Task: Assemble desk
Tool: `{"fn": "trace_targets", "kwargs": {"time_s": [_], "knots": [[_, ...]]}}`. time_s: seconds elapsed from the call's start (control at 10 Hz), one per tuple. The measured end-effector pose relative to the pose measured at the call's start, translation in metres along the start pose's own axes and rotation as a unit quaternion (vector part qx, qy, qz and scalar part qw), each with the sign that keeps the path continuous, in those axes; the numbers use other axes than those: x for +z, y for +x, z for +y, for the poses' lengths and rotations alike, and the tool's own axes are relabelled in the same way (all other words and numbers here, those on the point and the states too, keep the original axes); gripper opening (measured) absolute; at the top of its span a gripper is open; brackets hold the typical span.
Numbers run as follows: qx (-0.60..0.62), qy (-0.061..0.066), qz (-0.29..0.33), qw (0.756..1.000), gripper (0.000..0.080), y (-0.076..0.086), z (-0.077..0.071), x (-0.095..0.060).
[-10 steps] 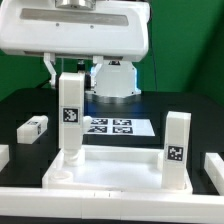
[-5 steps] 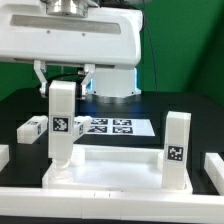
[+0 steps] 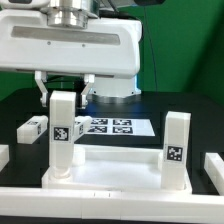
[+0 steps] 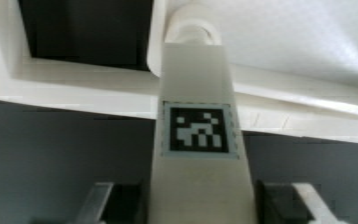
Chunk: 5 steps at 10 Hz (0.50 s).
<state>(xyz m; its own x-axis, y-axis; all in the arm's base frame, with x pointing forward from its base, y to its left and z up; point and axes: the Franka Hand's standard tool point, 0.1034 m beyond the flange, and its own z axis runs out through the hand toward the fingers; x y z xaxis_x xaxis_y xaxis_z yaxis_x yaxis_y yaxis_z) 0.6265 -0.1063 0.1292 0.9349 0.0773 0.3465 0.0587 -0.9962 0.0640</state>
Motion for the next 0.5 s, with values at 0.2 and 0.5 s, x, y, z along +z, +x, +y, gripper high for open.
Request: {"fn": "trace_targets", "kwargs": {"time_s": [0.2,0.5], "knots": [[0.0,0.0,-0.003,1.0,0.029,-0.0023,0.0004,0.0027],[-0.001,-0.007,0.001,1.0,0.0291,-0.007,0.001,0.0069]]}}
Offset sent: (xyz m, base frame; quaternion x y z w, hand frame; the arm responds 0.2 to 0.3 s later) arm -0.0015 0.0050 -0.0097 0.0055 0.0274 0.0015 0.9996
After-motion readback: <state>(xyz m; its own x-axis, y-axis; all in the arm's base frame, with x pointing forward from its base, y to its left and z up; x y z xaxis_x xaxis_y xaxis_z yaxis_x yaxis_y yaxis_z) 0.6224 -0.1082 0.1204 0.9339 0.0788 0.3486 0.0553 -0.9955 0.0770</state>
